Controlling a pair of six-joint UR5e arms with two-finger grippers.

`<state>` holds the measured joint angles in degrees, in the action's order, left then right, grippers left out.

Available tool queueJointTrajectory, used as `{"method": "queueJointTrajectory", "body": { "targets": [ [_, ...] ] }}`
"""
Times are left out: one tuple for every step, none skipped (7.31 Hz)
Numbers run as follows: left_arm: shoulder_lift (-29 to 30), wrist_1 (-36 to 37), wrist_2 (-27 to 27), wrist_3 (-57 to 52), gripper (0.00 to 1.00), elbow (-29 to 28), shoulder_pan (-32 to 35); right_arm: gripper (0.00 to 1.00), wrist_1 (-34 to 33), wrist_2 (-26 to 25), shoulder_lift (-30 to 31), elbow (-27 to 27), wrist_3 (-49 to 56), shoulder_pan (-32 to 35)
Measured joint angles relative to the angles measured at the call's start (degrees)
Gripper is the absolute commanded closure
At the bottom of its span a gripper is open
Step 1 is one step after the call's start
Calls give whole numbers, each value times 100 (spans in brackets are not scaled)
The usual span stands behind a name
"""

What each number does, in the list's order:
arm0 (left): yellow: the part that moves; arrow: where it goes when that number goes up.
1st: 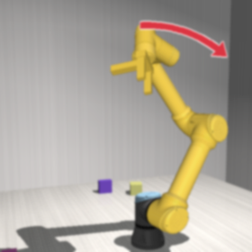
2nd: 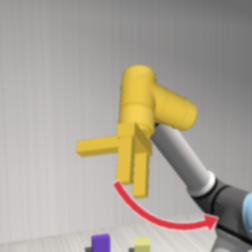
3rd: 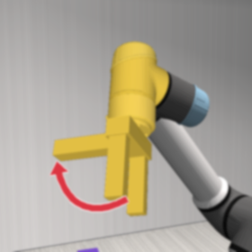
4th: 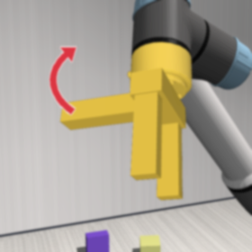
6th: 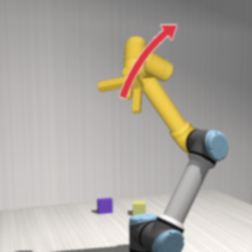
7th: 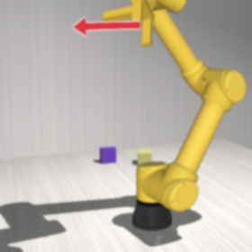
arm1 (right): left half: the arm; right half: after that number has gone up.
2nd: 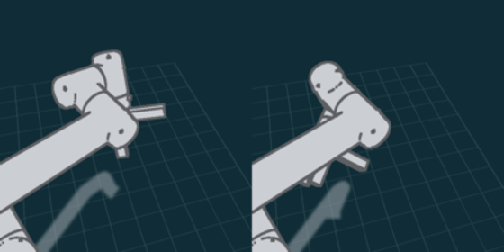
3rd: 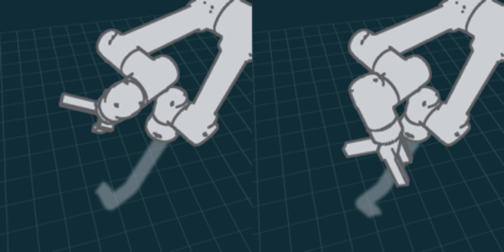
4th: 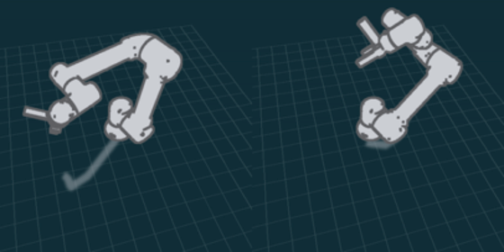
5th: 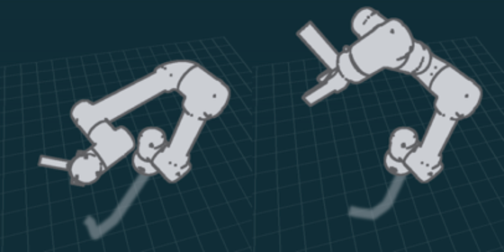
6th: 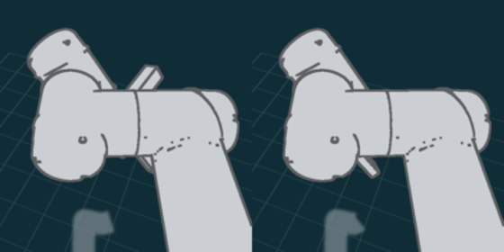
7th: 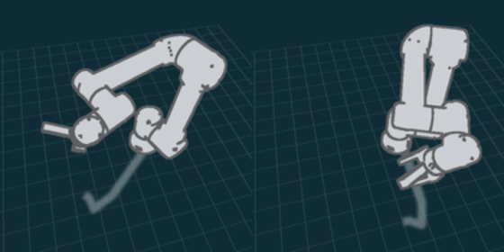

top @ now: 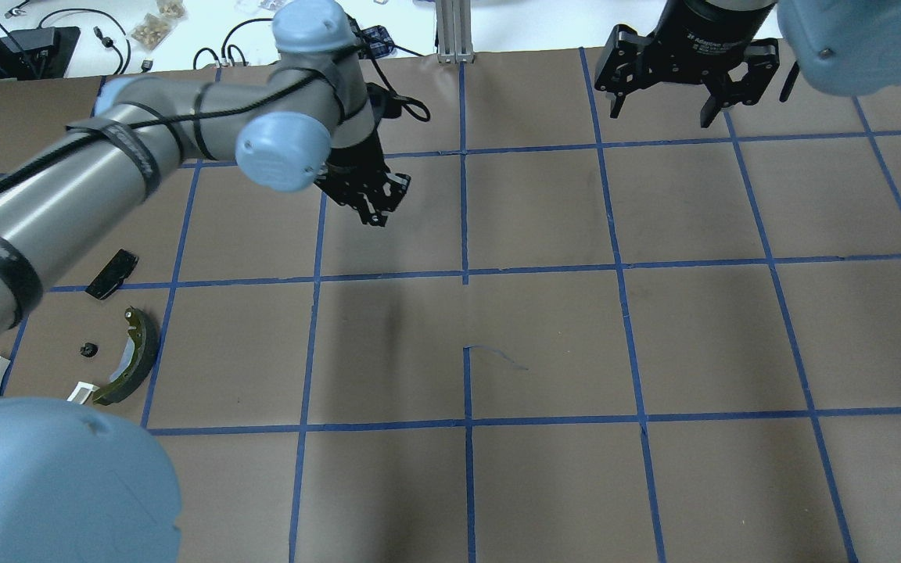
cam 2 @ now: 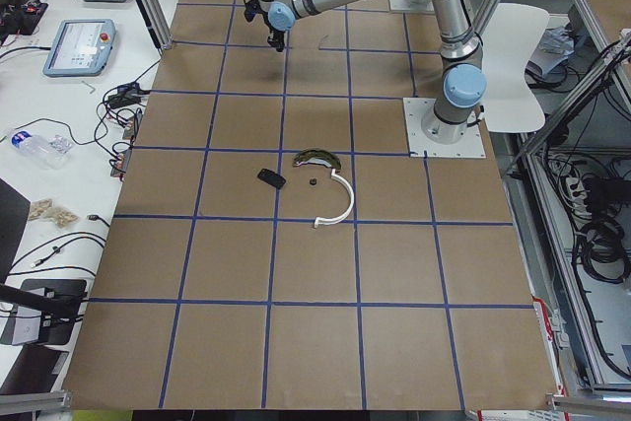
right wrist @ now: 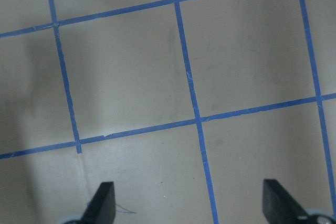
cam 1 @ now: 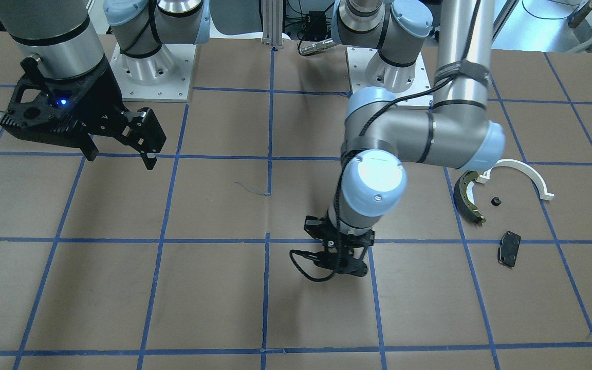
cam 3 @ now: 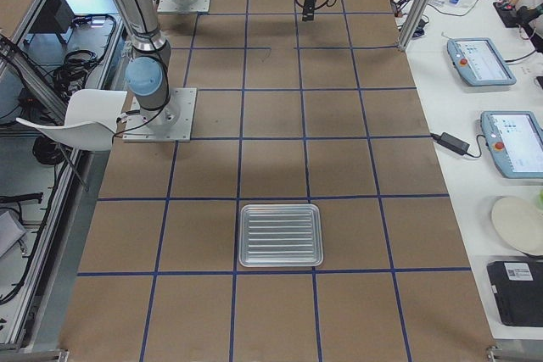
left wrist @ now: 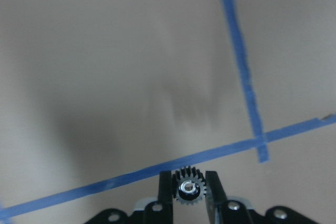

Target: Place bearing gear from tray to pile

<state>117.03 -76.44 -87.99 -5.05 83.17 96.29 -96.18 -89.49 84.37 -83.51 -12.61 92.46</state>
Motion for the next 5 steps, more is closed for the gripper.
{"method": "queueJointTrajectory", "body": {
  "targets": [
    [-73, -498, -117, -125, 100, -339, -493, 0, 0, 4, 0, 1, -3, 0],
    [-109, -760, -208, -297, 100, -538, -1067, 0, -1, 5, 0, 1, -6, 0],
    [-121, -879, -312, -535, 100, -613, -1658, 0, 0, 4, 0, 1, -4, 0],
    [-118, -958, -415, -758, 100, -611, -2225, 0, 2, 4, 0, 1, -2, -1],
    [-90, -1047, -491, -908, 100, -588, -2780, 0, 2, 5, 0, 1, -1, -1]
  ]
}}
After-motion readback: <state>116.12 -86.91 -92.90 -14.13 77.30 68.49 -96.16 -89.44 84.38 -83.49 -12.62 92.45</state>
